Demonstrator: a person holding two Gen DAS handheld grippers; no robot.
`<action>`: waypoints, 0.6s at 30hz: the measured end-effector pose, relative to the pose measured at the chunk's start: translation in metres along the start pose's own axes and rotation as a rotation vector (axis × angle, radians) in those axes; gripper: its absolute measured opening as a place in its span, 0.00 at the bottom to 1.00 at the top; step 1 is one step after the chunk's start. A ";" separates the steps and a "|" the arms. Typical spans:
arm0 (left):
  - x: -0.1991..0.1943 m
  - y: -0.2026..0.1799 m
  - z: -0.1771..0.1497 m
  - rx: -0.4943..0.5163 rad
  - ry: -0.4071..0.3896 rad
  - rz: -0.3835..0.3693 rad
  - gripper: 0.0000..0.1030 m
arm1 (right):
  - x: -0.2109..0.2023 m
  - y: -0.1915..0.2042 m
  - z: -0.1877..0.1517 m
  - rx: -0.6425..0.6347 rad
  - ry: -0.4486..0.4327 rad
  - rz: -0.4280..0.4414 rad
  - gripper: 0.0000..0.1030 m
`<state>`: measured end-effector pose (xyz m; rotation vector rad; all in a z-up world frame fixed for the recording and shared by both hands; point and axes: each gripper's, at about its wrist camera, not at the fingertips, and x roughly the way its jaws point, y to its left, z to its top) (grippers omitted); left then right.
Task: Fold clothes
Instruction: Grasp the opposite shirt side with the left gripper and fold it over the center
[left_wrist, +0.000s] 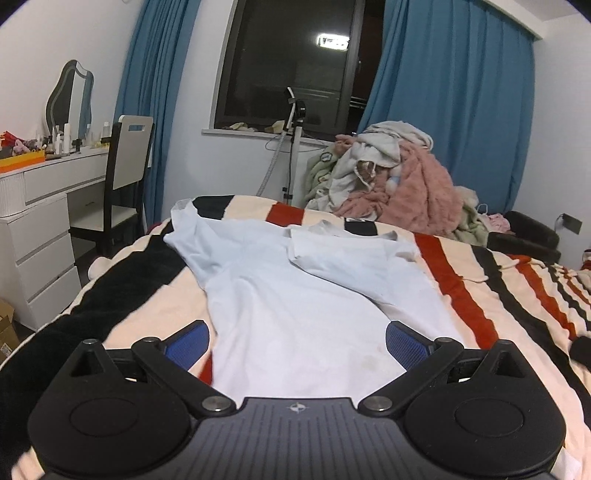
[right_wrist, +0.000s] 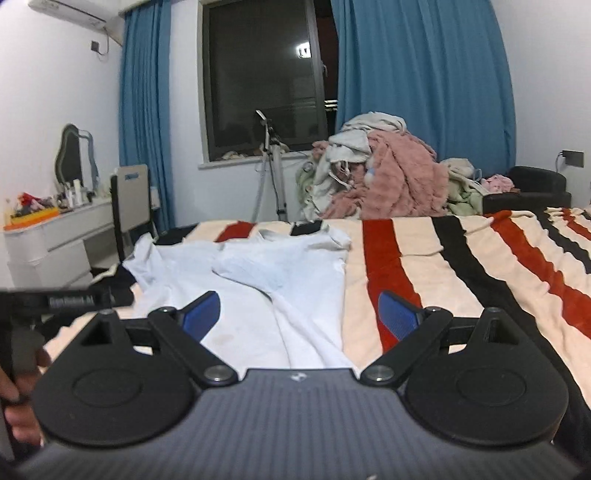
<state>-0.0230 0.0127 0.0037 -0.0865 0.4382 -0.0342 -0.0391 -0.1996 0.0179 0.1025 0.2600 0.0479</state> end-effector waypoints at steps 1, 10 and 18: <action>-0.002 -0.005 -0.003 0.020 -0.002 -0.001 0.99 | -0.002 -0.006 0.003 0.017 -0.010 -0.007 0.91; -0.019 -0.060 -0.027 0.149 0.025 -0.079 0.95 | -0.023 -0.068 0.031 0.190 -0.091 -0.067 0.91; -0.017 -0.151 -0.065 0.180 0.192 -0.338 0.81 | -0.040 -0.128 0.035 0.338 -0.122 -0.130 0.91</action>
